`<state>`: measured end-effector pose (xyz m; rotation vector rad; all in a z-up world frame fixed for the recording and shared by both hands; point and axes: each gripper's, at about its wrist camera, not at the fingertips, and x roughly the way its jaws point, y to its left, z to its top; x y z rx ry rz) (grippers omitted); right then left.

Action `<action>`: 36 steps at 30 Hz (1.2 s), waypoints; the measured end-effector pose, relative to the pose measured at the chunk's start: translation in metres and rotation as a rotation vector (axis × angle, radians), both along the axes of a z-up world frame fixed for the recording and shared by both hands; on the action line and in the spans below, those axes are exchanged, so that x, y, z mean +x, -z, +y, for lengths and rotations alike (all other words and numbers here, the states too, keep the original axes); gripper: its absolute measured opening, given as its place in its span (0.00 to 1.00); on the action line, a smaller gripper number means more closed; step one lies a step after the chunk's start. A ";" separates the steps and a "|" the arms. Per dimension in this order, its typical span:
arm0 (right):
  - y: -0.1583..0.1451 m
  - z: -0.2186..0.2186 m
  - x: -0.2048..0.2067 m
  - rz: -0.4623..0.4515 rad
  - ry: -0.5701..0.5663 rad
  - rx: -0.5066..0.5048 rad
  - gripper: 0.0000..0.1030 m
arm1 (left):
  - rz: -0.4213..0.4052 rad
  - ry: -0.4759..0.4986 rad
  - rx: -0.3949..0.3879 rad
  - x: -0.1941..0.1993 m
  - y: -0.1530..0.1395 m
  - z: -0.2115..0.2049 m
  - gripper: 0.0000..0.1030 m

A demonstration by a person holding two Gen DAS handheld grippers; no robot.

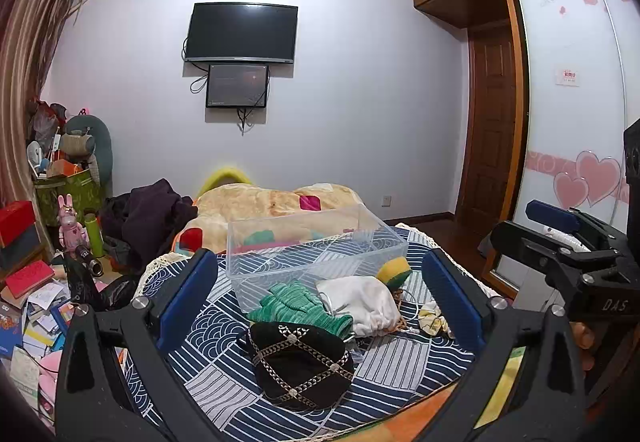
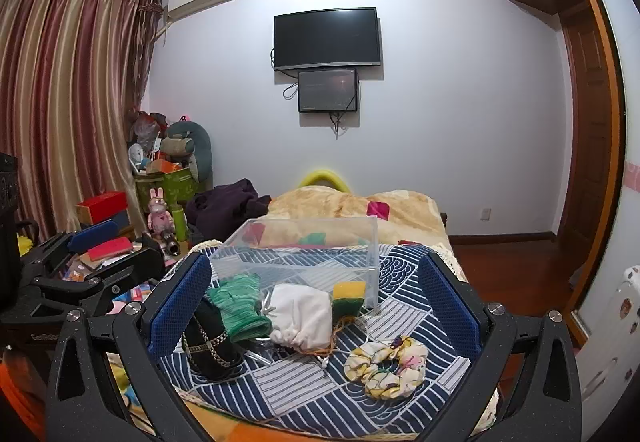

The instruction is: Organize soft objects

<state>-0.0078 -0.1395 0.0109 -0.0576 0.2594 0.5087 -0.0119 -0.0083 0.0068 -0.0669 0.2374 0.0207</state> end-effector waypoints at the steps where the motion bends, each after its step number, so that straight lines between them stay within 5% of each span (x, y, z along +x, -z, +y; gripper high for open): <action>1: 0.001 0.000 0.000 0.000 0.000 0.000 1.00 | 0.000 0.000 0.000 0.000 0.000 0.000 1.00; 12: 0.016 -0.007 0.011 0.038 0.022 -0.022 1.00 | 0.074 0.016 -0.022 0.014 0.016 0.003 1.00; 26: 0.093 -0.041 0.070 0.339 0.121 -0.063 1.00 | 0.375 -0.021 -0.073 0.065 0.109 0.021 1.00; 31: 0.113 -0.047 0.084 0.470 0.139 -0.071 0.86 | 0.395 0.026 -0.169 0.067 0.123 0.032 1.00; 35: 0.118 -0.041 0.077 0.449 0.136 -0.133 0.81 | 0.391 0.086 -0.202 0.065 0.127 0.033 0.81; 36: 0.118 -0.039 0.074 0.444 0.126 -0.147 0.71 | 0.394 0.096 -0.209 0.065 0.126 0.033 0.79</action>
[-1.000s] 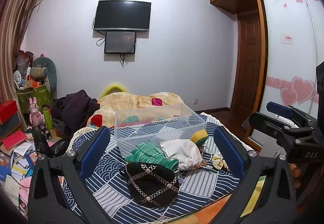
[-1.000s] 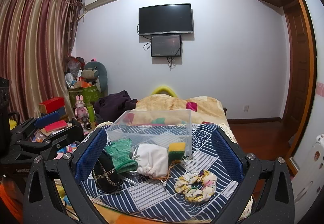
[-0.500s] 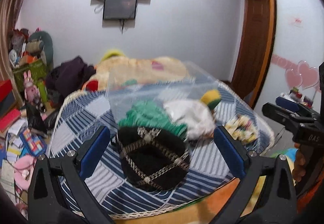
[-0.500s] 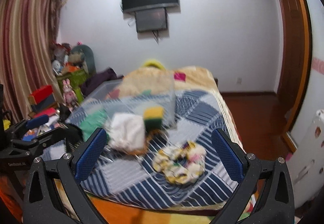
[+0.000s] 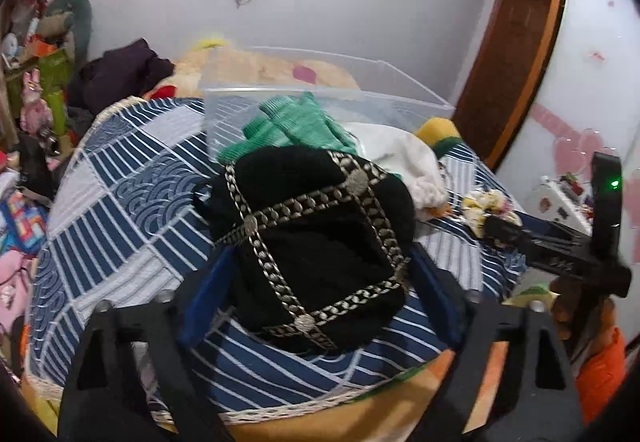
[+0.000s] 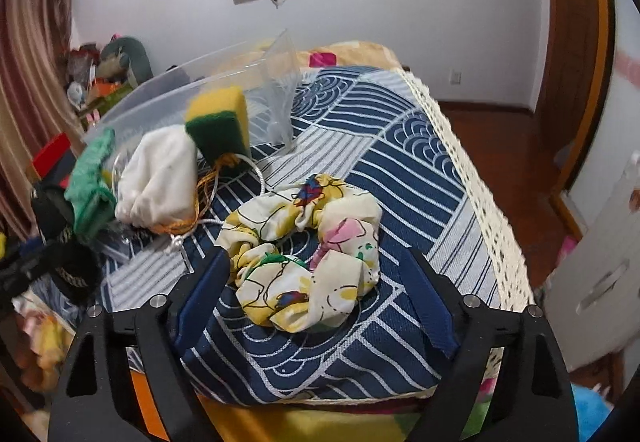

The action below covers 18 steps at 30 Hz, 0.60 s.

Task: Organize soft objects
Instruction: 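Grasp the black chain-trimmed hat with left tool while right tool grasps floral scrunchie, then drop the hat into the clear box with left tool while right tool drops scrunchie in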

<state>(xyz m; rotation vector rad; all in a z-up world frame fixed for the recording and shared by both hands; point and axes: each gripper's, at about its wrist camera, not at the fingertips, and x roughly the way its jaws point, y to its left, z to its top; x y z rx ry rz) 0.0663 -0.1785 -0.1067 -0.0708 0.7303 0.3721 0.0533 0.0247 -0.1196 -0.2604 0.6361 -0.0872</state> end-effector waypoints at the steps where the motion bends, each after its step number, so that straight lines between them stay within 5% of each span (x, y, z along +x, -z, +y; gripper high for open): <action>1: -0.001 0.005 -0.002 -0.004 -0.012 -0.016 0.62 | -0.004 0.004 -0.003 -0.001 0.001 0.000 0.74; 7: -0.002 0.010 -0.004 -0.013 -0.044 -0.012 0.28 | -0.019 0.029 0.004 -0.008 -0.006 -0.005 0.45; 11: -0.007 0.009 -0.006 -0.032 -0.040 0.009 0.21 | -0.033 0.038 0.046 -0.017 -0.014 -0.009 0.37; 18: -0.024 0.009 -0.007 -0.097 -0.037 0.030 0.19 | -0.089 0.034 0.077 -0.036 -0.032 -0.003 0.37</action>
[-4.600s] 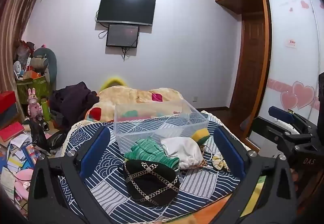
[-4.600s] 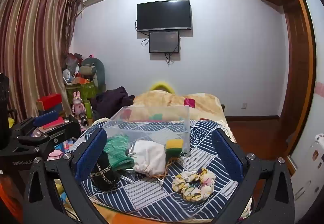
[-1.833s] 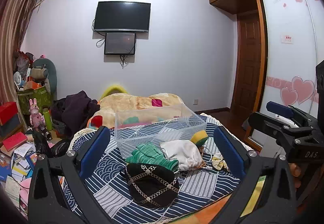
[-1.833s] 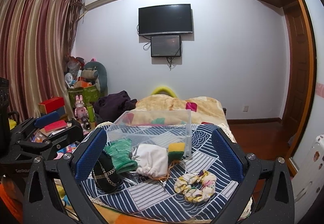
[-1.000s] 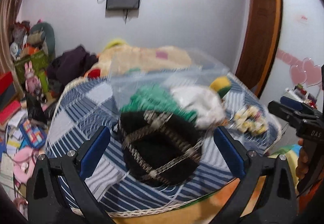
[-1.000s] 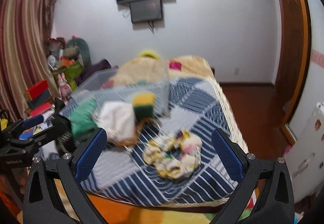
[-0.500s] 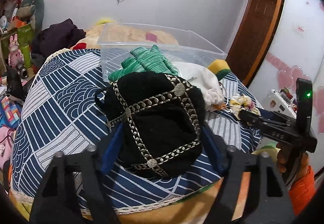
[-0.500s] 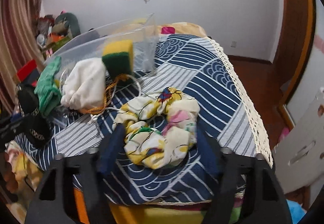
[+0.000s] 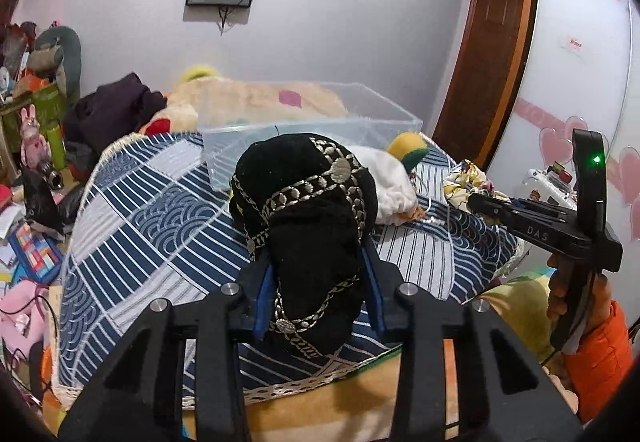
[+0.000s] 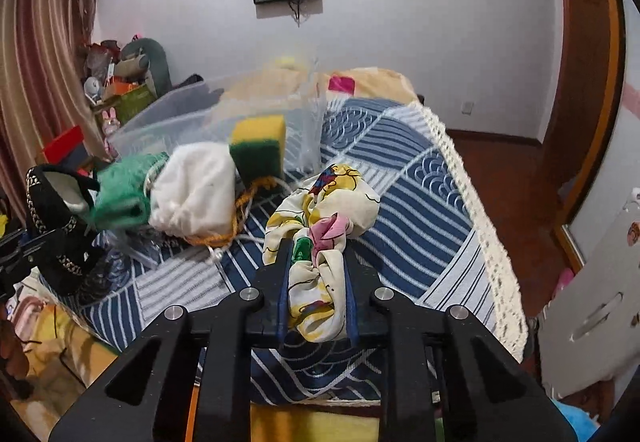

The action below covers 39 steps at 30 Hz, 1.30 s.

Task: Organize soft objects
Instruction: 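Drop the hat into the clear box with left tool while right tool drops scrunchie in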

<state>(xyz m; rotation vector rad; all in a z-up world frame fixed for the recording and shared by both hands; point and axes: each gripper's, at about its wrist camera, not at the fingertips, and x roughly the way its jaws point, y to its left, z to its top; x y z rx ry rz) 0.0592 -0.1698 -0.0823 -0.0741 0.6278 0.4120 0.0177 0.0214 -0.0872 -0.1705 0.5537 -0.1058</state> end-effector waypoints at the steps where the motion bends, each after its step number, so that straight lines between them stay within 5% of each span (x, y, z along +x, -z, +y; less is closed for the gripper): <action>1: -0.003 0.001 0.000 -0.010 -0.001 0.003 0.19 | -0.007 -0.003 0.001 -0.001 -0.003 0.001 0.37; 9: -0.042 0.008 -0.003 -0.109 -0.040 0.059 0.19 | -0.104 -0.032 0.022 -0.001 -0.038 0.016 0.37; 21: -0.077 0.059 0.035 -0.203 -0.118 0.093 0.19 | -0.206 -0.035 0.007 0.054 -0.088 0.037 0.37; 27: -0.074 0.081 0.065 -0.173 -0.139 0.073 0.19 | -0.159 -0.043 0.010 0.102 -0.085 0.049 0.37; 39: -0.037 0.124 0.126 0.042 -0.175 -0.044 0.19 | 0.039 -0.021 0.093 0.187 -0.045 0.043 0.37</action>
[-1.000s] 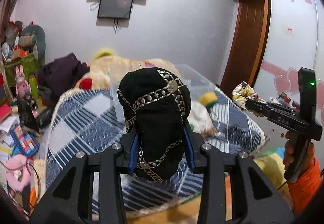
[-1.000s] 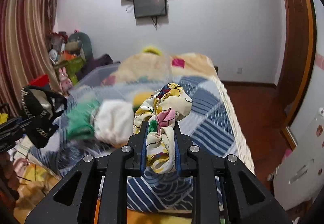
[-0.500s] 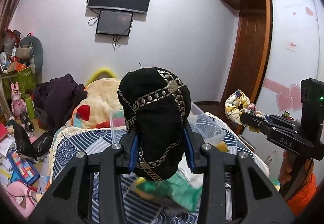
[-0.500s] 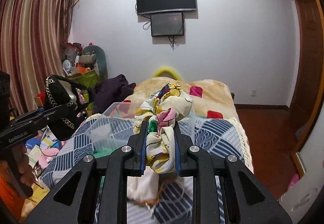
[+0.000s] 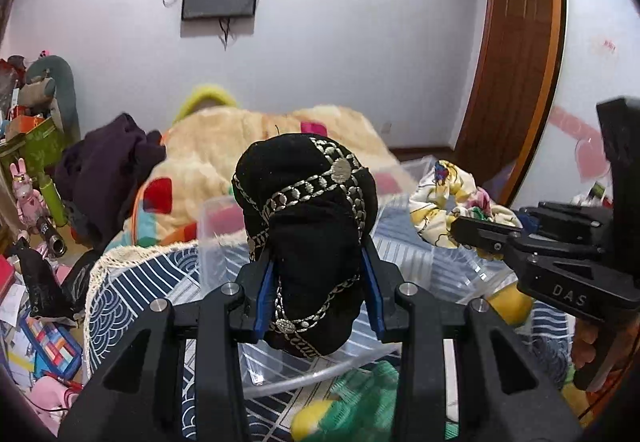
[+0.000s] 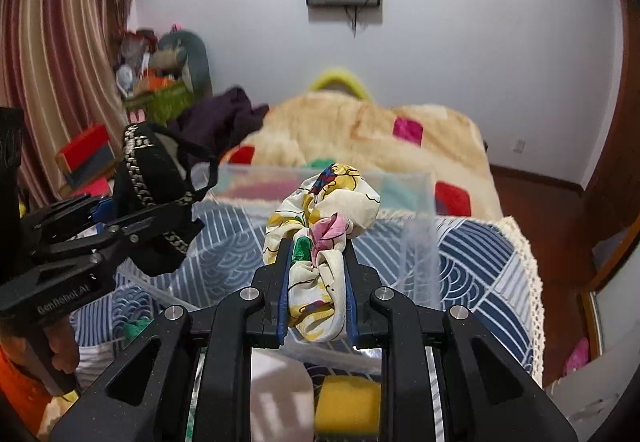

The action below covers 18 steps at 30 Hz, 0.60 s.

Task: Organize soft objects
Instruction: 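Drop the hat into the clear box with left tool while right tool drops scrunchie in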

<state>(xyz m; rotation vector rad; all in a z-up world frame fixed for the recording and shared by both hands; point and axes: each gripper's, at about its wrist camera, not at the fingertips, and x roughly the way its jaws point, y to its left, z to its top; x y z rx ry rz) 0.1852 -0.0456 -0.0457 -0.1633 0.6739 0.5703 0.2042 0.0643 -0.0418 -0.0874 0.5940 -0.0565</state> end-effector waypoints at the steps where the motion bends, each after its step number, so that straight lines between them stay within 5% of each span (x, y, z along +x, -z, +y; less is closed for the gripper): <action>1: 0.003 0.002 0.002 0.016 -0.005 -0.013 0.19 | 0.029 0.009 0.001 0.007 0.005 -0.001 0.37; 9: 0.013 0.001 0.008 0.072 -0.021 -0.062 0.31 | 0.137 0.046 -0.007 0.029 0.024 -0.004 0.39; 13: 0.008 0.000 0.009 0.055 -0.014 -0.072 0.49 | 0.140 0.045 0.008 0.027 0.022 -0.008 0.58; 18: -0.006 -0.007 0.000 0.015 -0.014 -0.050 0.53 | 0.105 0.032 -0.020 0.019 0.005 0.000 0.71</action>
